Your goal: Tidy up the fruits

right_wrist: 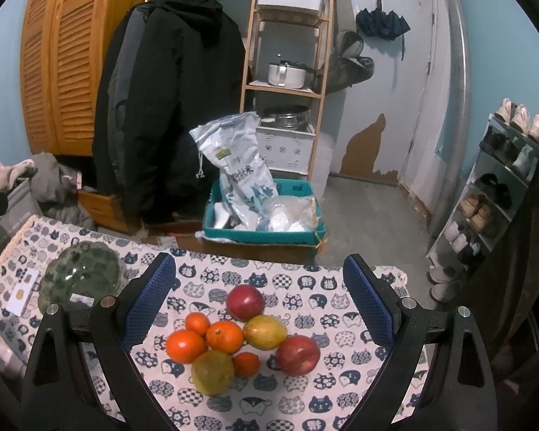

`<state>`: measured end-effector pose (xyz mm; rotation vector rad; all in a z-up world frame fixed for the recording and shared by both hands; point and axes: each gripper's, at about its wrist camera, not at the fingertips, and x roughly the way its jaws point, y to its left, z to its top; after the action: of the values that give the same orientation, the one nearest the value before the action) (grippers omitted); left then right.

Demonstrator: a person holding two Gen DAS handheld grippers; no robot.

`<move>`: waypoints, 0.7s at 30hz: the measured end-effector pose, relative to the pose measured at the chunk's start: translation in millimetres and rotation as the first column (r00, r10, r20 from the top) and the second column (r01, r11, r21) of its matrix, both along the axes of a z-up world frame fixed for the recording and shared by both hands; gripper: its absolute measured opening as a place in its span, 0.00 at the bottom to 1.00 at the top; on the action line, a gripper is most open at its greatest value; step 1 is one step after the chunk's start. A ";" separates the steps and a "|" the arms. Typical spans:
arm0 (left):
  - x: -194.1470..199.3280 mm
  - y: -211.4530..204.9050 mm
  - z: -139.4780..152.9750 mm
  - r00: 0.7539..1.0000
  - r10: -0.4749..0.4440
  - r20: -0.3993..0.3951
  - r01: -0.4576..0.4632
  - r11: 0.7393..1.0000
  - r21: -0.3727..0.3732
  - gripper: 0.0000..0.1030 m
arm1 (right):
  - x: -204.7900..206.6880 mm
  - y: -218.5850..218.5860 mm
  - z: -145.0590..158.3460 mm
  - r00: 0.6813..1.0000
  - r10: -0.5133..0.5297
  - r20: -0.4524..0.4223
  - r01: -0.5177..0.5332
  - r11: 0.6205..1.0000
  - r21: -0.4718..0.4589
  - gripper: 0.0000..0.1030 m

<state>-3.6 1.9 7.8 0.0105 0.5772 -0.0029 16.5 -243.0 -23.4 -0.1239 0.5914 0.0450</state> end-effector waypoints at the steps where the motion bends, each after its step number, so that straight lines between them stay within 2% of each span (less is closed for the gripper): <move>1: 0.6 0.5 -0.7 1.000 0.000 0.000 0.000 1.000 0.003 0.99 | -0.6 0.2 -0.7 1.000 -0.001 0.000 0.001 1.000 0.001 0.90; 21: 3.0 -1.5 0.7 1.000 -0.008 -0.008 0.008 1.000 0.002 0.99 | -5.7 0.4 -2.7 1.000 -0.004 0.010 0.004 1.000 -0.010 0.90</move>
<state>-0.5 0.4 8.4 0.0143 0.5851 -0.0097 10.7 -242.6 -26.2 -0.1323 0.5818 0.0372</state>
